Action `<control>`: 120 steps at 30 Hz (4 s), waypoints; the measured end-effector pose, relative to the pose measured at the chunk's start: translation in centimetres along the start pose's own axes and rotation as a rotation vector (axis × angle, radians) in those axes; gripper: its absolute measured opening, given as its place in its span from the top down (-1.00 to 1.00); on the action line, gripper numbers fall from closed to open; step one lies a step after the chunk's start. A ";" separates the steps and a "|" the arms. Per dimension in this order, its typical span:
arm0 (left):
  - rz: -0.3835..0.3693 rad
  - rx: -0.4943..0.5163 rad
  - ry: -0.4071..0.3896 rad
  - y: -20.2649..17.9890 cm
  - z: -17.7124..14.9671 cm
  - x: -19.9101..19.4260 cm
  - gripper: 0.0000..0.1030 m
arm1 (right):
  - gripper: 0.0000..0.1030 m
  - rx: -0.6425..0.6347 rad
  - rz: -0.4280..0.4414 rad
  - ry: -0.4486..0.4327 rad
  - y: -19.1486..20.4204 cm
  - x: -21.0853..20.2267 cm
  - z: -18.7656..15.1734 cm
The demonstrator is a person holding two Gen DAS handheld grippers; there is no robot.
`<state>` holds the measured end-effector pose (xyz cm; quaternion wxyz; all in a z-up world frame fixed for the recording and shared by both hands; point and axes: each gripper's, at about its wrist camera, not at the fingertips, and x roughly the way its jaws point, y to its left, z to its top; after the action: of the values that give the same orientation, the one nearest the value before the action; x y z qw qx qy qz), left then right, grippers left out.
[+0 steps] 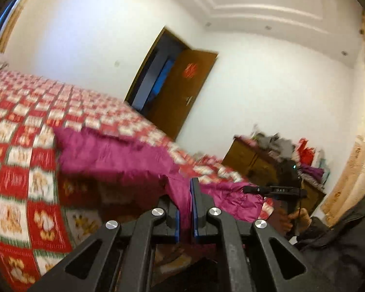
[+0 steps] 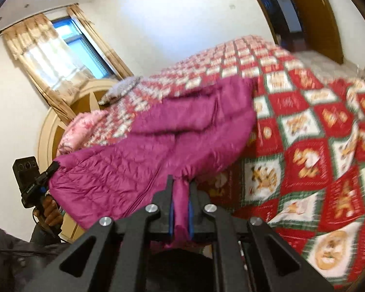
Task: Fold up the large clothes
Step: 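Grasp the jacket hem with both grippers together and lift it, then fold the held hem toward the collar with both grippers and release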
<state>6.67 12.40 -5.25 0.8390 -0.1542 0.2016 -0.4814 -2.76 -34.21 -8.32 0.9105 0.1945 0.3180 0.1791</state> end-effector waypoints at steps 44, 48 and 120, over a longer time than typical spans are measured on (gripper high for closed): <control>0.676 -0.411 0.282 30.5 6.8 25.0 0.85 | -0.67 0.221 -0.496 -0.108 -13.0 28.9 17.2; 0.549 -0.514 0.255 30.8 9.8 21.2 0.72 | -0.67 0.204 -0.478 -0.144 -12.4 26.5 17.5; 0.794 -0.162 0.238 18.5 5.0 22.1 -0.89 | 0.26 -0.063 -0.644 0.005 -7.7 30.3 18.6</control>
<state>32.95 2.58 -13.51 0.9154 -0.0735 0.3780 -0.1176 33.12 -31.71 -13.90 0.9251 0.0553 0.3598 -0.1080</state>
